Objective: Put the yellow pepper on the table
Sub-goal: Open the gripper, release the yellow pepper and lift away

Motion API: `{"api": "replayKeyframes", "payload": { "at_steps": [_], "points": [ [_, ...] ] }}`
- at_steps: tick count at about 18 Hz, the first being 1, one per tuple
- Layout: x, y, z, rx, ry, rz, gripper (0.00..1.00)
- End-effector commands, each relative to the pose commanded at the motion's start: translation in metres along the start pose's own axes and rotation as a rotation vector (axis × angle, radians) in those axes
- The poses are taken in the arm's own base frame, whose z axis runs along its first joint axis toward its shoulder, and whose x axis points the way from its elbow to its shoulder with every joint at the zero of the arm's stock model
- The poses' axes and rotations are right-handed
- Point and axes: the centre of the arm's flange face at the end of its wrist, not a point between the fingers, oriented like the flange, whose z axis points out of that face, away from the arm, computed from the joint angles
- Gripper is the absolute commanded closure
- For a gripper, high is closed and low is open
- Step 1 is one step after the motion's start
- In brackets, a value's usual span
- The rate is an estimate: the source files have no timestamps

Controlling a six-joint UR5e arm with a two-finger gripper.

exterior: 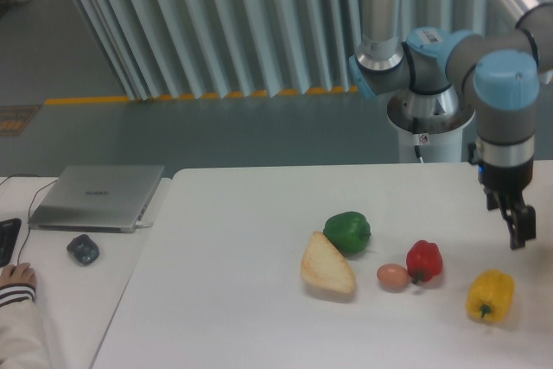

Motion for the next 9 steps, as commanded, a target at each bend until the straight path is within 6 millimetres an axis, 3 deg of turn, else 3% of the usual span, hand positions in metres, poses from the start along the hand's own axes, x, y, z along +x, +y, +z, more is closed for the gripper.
{"api": "replayKeyframes", "payload": {
  "at_steps": [4, 9],
  "points": [
    [0.02, -0.015, -0.017, 0.007, 0.012, 0.022, 0.0],
    [0.028, -0.012, -0.029, 0.014, -0.003, 0.014, 0.0]
  ]
}}
